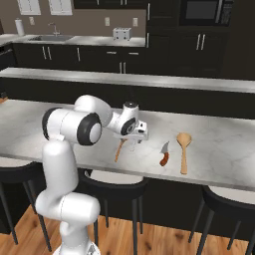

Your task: Pick up the metallic utensils from the counter and place them in the open drawer. Make sure not to pick up any wooden utensils.

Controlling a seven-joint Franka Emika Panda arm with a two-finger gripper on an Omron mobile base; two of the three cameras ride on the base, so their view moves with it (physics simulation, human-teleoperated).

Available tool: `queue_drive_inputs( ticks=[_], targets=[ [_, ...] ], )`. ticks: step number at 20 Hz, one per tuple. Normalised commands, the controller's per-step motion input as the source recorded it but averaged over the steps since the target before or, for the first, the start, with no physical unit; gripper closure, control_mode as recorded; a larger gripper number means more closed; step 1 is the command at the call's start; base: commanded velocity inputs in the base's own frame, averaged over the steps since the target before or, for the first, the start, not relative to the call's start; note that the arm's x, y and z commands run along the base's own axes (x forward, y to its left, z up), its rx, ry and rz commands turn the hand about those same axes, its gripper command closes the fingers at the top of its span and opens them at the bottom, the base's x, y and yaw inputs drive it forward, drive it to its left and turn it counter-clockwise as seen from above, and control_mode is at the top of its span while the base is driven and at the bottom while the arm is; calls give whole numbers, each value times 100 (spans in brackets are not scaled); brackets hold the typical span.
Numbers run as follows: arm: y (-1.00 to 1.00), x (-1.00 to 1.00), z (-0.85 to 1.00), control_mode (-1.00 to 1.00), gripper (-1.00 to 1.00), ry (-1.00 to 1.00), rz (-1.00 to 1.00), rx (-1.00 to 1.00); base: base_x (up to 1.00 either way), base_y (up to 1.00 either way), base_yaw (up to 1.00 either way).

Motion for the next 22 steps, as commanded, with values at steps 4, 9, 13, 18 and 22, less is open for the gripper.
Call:
queue_drive_inputs(
  ticks=[4, 9, 13, 18, 22],
  targets=[
    [0, 48, -19, -100, -100, 0, 0, 0, 0, 0, 0],
    [-1, 39, -17, -100, -100, 0, 0, 0, 0, 0, 0],
    [-11, 19, -10, -100, -100, 0, 0, 0, 0, 0, 0],
    [-5, 7, -10, -100, -100, 0, 0, 0, 0, 0, 0],
    [0, 4, -19, -100, -100, 0, 0, 0, 0, 0, 0]
  ],
)
